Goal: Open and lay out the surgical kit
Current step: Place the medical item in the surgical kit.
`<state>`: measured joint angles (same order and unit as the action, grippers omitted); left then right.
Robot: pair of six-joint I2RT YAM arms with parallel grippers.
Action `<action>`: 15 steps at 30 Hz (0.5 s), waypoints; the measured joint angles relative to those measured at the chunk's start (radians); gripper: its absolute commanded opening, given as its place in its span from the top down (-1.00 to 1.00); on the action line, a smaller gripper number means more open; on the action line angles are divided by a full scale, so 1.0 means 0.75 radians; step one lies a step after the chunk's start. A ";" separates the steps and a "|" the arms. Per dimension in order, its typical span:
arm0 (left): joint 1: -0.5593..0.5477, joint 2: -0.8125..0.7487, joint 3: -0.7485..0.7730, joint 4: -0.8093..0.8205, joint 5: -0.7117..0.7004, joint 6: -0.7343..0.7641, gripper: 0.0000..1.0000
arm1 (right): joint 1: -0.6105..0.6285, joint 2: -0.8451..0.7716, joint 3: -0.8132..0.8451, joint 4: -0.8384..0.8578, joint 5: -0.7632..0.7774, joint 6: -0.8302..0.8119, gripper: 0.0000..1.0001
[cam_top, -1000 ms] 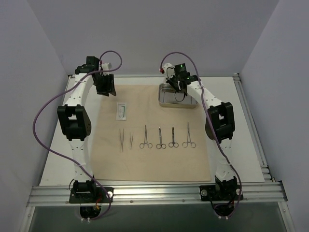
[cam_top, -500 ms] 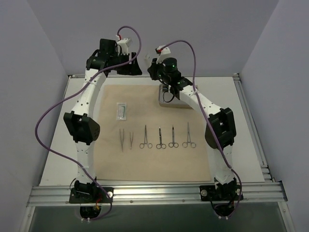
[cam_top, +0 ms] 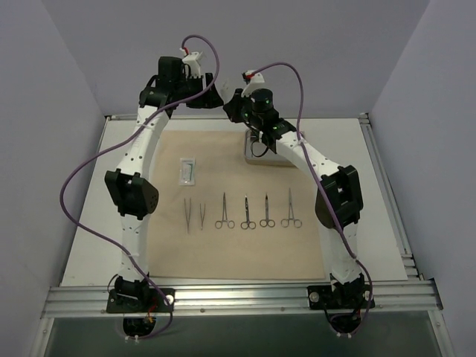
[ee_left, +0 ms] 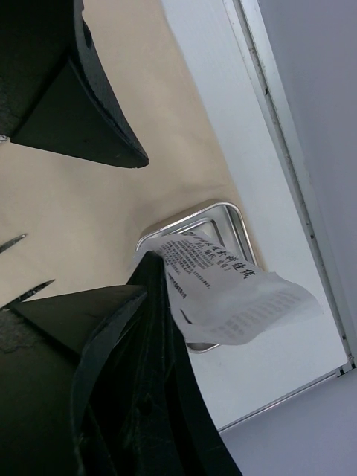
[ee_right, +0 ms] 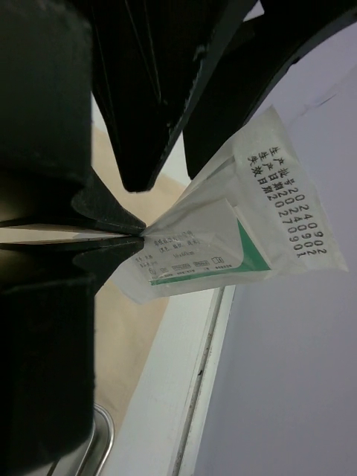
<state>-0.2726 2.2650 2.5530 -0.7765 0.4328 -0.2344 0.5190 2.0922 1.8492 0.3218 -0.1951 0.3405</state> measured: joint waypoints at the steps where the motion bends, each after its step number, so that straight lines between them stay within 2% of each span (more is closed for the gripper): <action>1: -0.003 0.009 0.003 0.008 0.001 0.000 -0.44 | 0.000 0.000 0.000 0.002 -0.005 0.005 1.00; 9: -0.032 0.033 0.004 0.024 -0.020 0.007 -0.33 | 0.000 0.012 0.001 0.007 -0.017 0.036 1.00; 15: -0.037 0.040 0.036 0.025 -0.049 0.002 -0.16 | 0.013 0.038 0.001 0.009 -0.044 0.047 1.00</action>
<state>-0.3004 2.2951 2.5801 -0.7574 0.3962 -0.2333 0.5289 2.1208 1.8500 0.3283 -0.2283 0.3756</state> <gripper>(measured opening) 0.596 0.004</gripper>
